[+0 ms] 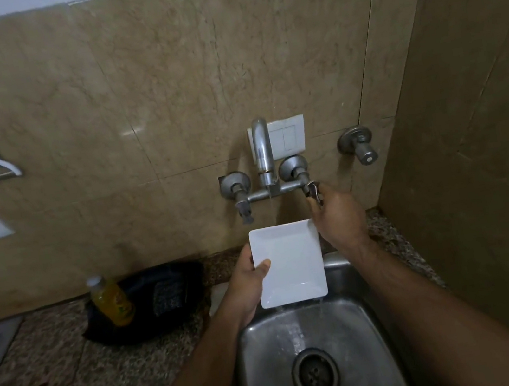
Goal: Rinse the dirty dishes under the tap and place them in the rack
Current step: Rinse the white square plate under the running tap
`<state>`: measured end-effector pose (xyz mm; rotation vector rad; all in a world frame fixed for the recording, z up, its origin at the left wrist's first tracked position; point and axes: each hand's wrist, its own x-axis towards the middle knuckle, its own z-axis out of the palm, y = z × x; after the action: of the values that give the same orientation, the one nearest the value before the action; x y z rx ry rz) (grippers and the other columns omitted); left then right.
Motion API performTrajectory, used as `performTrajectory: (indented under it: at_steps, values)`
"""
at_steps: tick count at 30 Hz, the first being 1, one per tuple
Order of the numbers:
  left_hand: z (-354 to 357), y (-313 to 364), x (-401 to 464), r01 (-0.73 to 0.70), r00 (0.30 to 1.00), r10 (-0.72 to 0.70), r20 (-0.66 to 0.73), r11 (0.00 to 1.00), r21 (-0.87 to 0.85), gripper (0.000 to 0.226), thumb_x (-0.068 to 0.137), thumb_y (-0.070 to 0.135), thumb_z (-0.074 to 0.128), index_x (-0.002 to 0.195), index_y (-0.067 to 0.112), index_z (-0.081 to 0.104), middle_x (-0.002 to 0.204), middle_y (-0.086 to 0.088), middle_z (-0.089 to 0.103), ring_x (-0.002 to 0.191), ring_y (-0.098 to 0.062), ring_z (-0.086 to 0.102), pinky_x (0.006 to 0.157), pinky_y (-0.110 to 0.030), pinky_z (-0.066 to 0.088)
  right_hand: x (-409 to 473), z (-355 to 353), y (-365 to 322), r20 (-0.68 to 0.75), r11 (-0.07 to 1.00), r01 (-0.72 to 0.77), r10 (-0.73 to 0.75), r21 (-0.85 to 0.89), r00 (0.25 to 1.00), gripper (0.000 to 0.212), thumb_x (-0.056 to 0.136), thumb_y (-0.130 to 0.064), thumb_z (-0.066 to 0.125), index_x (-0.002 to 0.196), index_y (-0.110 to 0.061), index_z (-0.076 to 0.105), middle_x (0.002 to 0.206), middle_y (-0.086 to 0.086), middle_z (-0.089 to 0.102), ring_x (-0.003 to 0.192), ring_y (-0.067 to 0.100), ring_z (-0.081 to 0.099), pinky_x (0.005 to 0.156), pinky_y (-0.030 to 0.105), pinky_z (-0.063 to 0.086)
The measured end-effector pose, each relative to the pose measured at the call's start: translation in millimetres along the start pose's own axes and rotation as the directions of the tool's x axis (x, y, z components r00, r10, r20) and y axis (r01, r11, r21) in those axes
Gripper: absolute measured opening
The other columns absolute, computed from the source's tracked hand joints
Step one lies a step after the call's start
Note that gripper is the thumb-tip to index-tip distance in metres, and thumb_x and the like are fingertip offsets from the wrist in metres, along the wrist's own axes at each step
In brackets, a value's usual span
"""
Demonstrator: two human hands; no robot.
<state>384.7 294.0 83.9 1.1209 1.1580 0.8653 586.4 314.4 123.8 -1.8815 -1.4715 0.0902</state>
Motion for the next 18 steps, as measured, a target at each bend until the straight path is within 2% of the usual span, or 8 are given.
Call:
performTrajectory:
  at_steps: [4, 6, 8, 12, 15, 18]
  values:
    - [-7, 1, -12, -0.051, 0.996, 0.056, -0.076, 0.997, 0.062, 0.036, 0.101, 0.007, 0.049, 0.131, 0.026, 0.051, 0.122, 0.001, 0.066, 0.110, -0.019, 0.064, 0.099, -0.047, 0.051, -49, -16, -6, 0.119, 0.949, -0.137, 0.107, 0.284, 0.987, 0.031, 0.101, -0.036, 0.049, 0.129, -0.028, 0.059, 0.098, -0.014, 0.063, 0.086, 0.007, 0.060, 0.080, 0.031, 0.050]
    - [-12, 3, -18, -0.069, 0.991, 0.078, -0.108, 0.994, 0.087, 0.035, 0.100, 0.009, 0.050, 0.130, 0.027, 0.052, 0.122, 0.001, 0.066, 0.108, -0.016, 0.065, 0.098, -0.044, 0.052, -76, -9, -6, 0.285, 0.912, -0.169, 0.061, 0.374, 0.956, 0.033, 0.097, -0.034, 0.057, 0.130, -0.028, 0.059, 0.113, -0.013, 0.066, 0.094, 0.005, 0.061, 0.086, 0.030, 0.051]
    - [-16, 4, -26, -0.090, 0.986, 0.109, -0.126, 0.985, 0.145, 0.035, 0.099, 0.011, 0.052, 0.128, 0.032, 0.054, 0.121, 0.005, 0.067, 0.109, -0.015, 0.064, 0.100, -0.045, 0.051, -91, 2, -4, 0.402, 0.884, -0.229, 0.052, 0.407, 0.914, 0.034, 0.092, -0.030, 0.065, 0.125, -0.031, 0.060, 0.117, -0.013, 0.069, 0.100, 0.003, 0.064, 0.089, 0.035, 0.055]
    - [-35, 6, -47, -0.192, 0.976, 0.215, -0.032, 0.922, 0.338, 0.035, 0.096, 0.007, 0.056, 0.122, 0.031, 0.059, 0.119, 0.008, 0.068, 0.112, -0.011, 0.063, 0.102, -0.042, 0.049, -102, 4, -8, 0.300, 0.917, -0.165, 0.052, 0.364, 0.953, 0.028, 0.089, -0.020, 0.066, 0.117, -0.024, 0.067, 0.109, -0.008, 0.073, 0.098, 0.008, 0.067, 0.088, 0.042, 0.057]
    - [-50, 8, -58, -0.243, 0.965, 0.259, 0.035, 0.840, 0.486, 0.031, 0.093, 0.011, 0.063, 0.120, 0.026, 0.065, 0.117, 0.008, 0.071, 0.108, -0.008, 0.066, 0.100, -0.042, 0.052, -112, -8, -19, 0.249, 0.925, -0.113, 0.021, 0.364, 0.968, 0.028, 0.091, -0.017, 0.066, 0.119, -0.020, 0.067, 0.112, -0.005, 0.072, 0.101, 0.009, 0.066, 0.090, 0.038, 0.057]
    - [-60, 12, -64, -0.242, 0.954, 0.298, 0.024, 0.723, 0.647, 0.028, 0.089, 0.022, 0.065, 0.117, 0.021, 0.069, 0.108, 0.004, 0.074, 0.097, -0.010, 0.069, 0.091, -0.042, 0.056, -120, -20, -32, 0.209, 0.921, -0.076, -0.006, 0.381, 0.978, 0.029, 0.093, -0.018, 0.065, 0.121, -0.022, 0.065, 0.114, -0.007, 0.071, 0.102, 0.006, 0.065, 0.089, 0.030, 0.057]
